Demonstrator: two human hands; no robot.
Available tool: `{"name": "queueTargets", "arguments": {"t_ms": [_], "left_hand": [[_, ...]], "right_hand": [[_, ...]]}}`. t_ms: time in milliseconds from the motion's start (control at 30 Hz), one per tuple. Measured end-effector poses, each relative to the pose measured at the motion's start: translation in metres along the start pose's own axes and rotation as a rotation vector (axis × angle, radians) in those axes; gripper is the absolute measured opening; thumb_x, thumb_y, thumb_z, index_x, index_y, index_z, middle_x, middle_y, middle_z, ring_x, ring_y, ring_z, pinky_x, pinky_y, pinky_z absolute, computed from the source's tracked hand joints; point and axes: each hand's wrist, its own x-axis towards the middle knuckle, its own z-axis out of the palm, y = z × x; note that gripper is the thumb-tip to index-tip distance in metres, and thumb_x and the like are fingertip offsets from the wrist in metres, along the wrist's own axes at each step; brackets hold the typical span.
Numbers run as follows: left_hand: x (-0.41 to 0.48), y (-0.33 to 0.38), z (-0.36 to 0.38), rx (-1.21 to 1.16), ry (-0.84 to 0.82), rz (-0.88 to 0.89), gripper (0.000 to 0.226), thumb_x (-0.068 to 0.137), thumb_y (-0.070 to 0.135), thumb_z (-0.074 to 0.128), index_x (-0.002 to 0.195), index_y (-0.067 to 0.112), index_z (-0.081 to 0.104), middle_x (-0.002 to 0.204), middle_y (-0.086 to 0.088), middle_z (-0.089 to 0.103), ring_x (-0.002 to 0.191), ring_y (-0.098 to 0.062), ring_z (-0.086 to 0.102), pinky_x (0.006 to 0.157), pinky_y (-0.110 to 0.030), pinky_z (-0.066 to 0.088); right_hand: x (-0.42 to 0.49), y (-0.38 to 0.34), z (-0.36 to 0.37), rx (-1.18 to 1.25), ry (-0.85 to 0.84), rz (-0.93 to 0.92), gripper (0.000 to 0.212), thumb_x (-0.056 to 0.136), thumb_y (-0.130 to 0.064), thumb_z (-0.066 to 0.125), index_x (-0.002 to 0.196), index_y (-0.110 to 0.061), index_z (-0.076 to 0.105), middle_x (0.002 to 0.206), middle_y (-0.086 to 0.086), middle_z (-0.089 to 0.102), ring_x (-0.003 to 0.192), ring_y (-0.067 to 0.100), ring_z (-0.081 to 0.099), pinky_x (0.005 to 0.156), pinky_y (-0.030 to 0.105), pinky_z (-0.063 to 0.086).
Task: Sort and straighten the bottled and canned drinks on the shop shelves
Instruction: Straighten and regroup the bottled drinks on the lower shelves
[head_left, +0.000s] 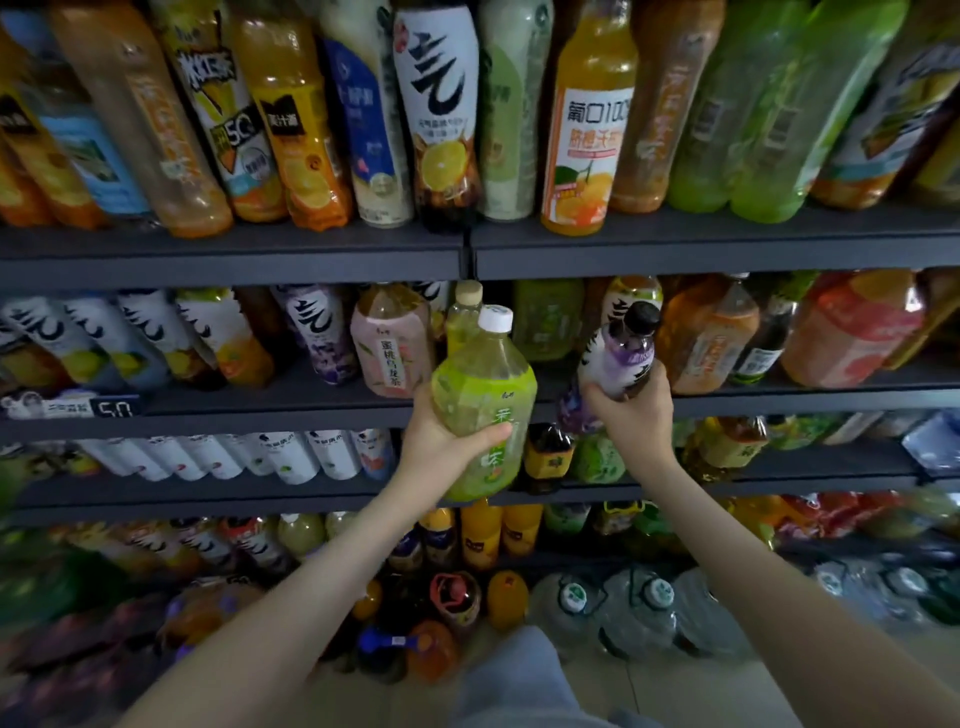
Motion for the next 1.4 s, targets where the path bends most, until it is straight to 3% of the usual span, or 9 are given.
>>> {"name": "queueTargets", "arguments": {"t_ms": [233, 333, 533, 700, 867, 1000, 1133, 1267, 1400], "left_hand": [[0.019, 0.0, 0.065, -0.057, -0.068, 0.014, 0.077, 0.066, 0.027, 0.086, 0.122, 0.028, 0.033, 0.115, 0.01, 0.052, 0.11, -0.013, 0.053, 0.088, -0.027, 0.042], [0.038, -0.007, 0.079, -0.051, -0.069, 0.081, 0.079, 0.063, 0.026, 0.088, 0.12, 0.029, 0.033, 0.12, 0.003, 0.052, 0.113, -0.016, 0.053, 0.094, -0.033, 0.045], [0.083, -0.02, 0.088, 0.05, -0.084, 0.133, 0.085, 0.05, 0.05, 0.087, 0.113, 0.048, 0.031, 0.128, 0.005, 0.049, 0.123, -0.017, 0.047, 0.102, -0.046, 0.043], [0.114, -0.027, 0.093, -0.026, -0.096, 0.113, 0.081, 0.046, 0.057, 0.088, 0.104, 0.065, 0.032, 0.13, 0.005, 0.049, 0.125, -0.018, 0.046, 0.102, -0.049, 0.043], [0.132, -0.037, 0.102, -0.083, -0.141, 0.065, 0.104, 0.047, 0.058, 0.089, 0.129, 0.05, 0.025, 0.14, 0.003, 0.041, 0.128, -0.017, 0.045, 0.103, -0.048, 0.043], [0.135, -0.026, 0.095, 0.199, -0.15, 0.069, 0.117, 0.066, 0.053, 0.08, 0.15, 0.034, 0.001, 0.153, -0.004, 0.018, 0.14, -0.023, 0.025, 0.113, -0.047, 0.03], [0.134, -0.015, 0.092, 0.352, -0.16, 0.038, 0.109, 0.079, 0.046, 0.071, 0.152, 0.024, -0.007, 0.144, -0.005, 0.046, 0.128, -0.025, 0.048, 0.102, -0.034, 0.042], [0.126, -0.004, 0.094, 0.345, -0.157, -0.017, 0.093, 0.082, 0.037, 0.07, 0.152, 0.019, 0.011, 0.129, -0.001, 0.06, 0.117, -0.022, 0.057, 0.088, -0.025, 0.045], [0.122, 0.017, 0.09, 0.304, -0.203, -0.14, 0.076, 0.08, 0.035, 0.073, 0.144, 0.022, 0.034, 0.126, 0.001, 0.06, 0.117, -0.02, 0.056, 0.096, -0.028, 0.045]], "right_hand": [[-0.002, -0.011, -0.052, 0.012, -0.056, -0.093, 0.046, 0.077, -0.016, 0.076, 0.116, -0.02, 0.053, 0.108, -0.003, 0.061, 0.094, 0.002, 0.058, 0.072, 0.01, 0.047], [0.0, -0.003, -0.061, 0.053, -0.071, -0.119, 0.046, 0.077, -0.012, 0.076, 0.115, -0.022, 0.052, 0.106, -0.004, 0.063, 0.091, -0.002, 0.06, 0.071, 0.007, 0.048], [0.003, 0.016, -0.06, 0.056, -0.09, -0.178, 0.054, 0.075, -0.008, 0.078, 0.121, -0.012, 0.051, 0.108, -0.003, 0.062, 0.094, -0.006, 0.06, 0.076, 0.009, 0.049], [0.01, 0.023, -0.055, 0.069, -0.106, -0.189, 0.056, 0.074, -0.007, 0.079, 0.122, -0.014, 0.05, 0.11, -0.002, 0.063, 0.101, 0.005, 0.062, 0.083, 0.017, 0.052], [0.018, 0.023, -0.047, 0.08, -0.123, -0.193, 0.052, 0.074, -0.003, 0.078, 0.117, -0.016, 0.051, 0.107, -0.001, 0.063, 0.098, 0.003, 0.063, 0.079, 0.013, 0.052], [0.02, 0.023, -0.039, 0.069, -0.138, -0.178, 0.05, 0.074, -0.007, 0.078, 0.115, -0.017, 0.051, 0.106, 0.0, 0.064, 0.098, 0.007, 0.063, 0.079, 0.013, 0.051], [0.015, 0.017, -0.033, 0.068, -0.178, -0.155, 0.048, 0.074, -0.007, 0.078, 0.115, -0.014, 0.052, 0.105, 0.0, 0.066, 0.096, 0.007, 0.064, 0.077, 0.013, 0.051], [0.005, 0.004, -0.032, 0.097, -0.21, -0.111, 0.048, 0.076, -0.008, 0.077, 0.118, -0.014, 0.053, 0.106, -0.001, 0.067, 0.096, 0.005, 0.065, 0.077, 0.012, 0.051], [-0.008, -0.017, -0.04, 0.043, -0.224, -0.118, 0.05, 0.075, -0.011, 0.078, 0.118, -0.015, 0.053, 0.105, -0.005, 0.066, 0.093, 0.0, 0.063, 0.076, 0.009, 0.049]]}}
